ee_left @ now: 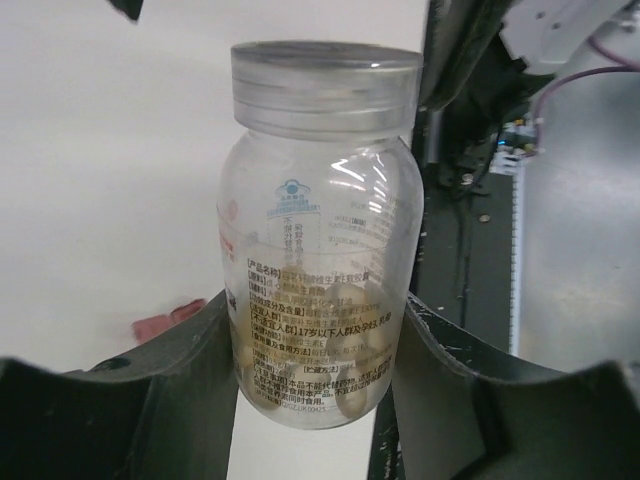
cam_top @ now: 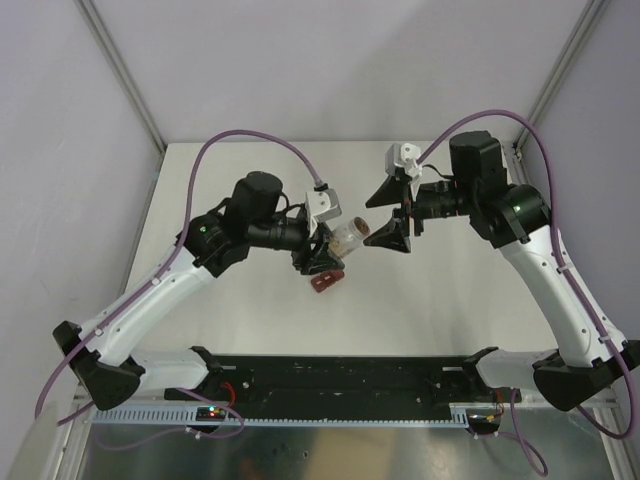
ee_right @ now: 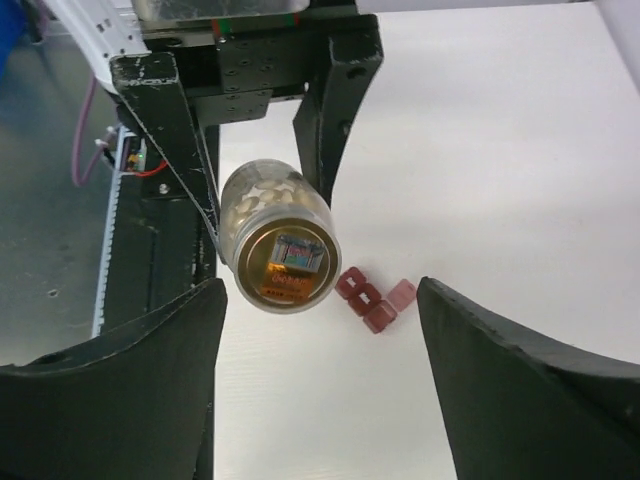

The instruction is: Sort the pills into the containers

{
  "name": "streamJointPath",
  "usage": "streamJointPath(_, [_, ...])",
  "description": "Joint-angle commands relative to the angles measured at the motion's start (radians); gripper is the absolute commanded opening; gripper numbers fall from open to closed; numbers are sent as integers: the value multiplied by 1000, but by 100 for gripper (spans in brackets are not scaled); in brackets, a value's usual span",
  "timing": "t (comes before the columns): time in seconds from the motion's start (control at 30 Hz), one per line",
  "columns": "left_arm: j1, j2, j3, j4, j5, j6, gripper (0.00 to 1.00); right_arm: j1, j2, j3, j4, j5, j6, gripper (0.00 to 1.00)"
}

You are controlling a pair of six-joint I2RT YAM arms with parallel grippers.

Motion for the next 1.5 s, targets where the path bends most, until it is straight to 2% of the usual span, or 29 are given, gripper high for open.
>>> streamJointPath(0.0, [-5,-33,59,-1,-198,38,0,-16,-15,53,94,72,126,86])
streamJointPath(0.1, [-23,-33,60,0,-304,59,0,-40,0,56,163,79,272,92])
streamJointPath(0.27, [-91,-29,57,10,-535,93,0,-80,55,43,277,49,508,92])
streamJointPath(0.4, [-137,-21,52,37,-687,98,0,-93,109,23,340,31,622,91])
streamJointPath(0.53, [-162,-14,54,56,-777,103,0,-97,142,-4,381,19,691,90])
streamJointPath(0.8, [-177,3,56,70,-841,112,0,-93,159,-79,449,-37,749,83])
streamJointPath(1.23, [-185,20,57,74,-866,129,0,-70,166,-104,481,-72,763,74])
streamJointPath(1.33, [-184,21,61,74,-867,130,0,-68,165,-107,483,-77,761,65])
streamJointPath(1.47, [-185,17,59,75,-854,127,0,-67,155,-110,477,-81,737,46])
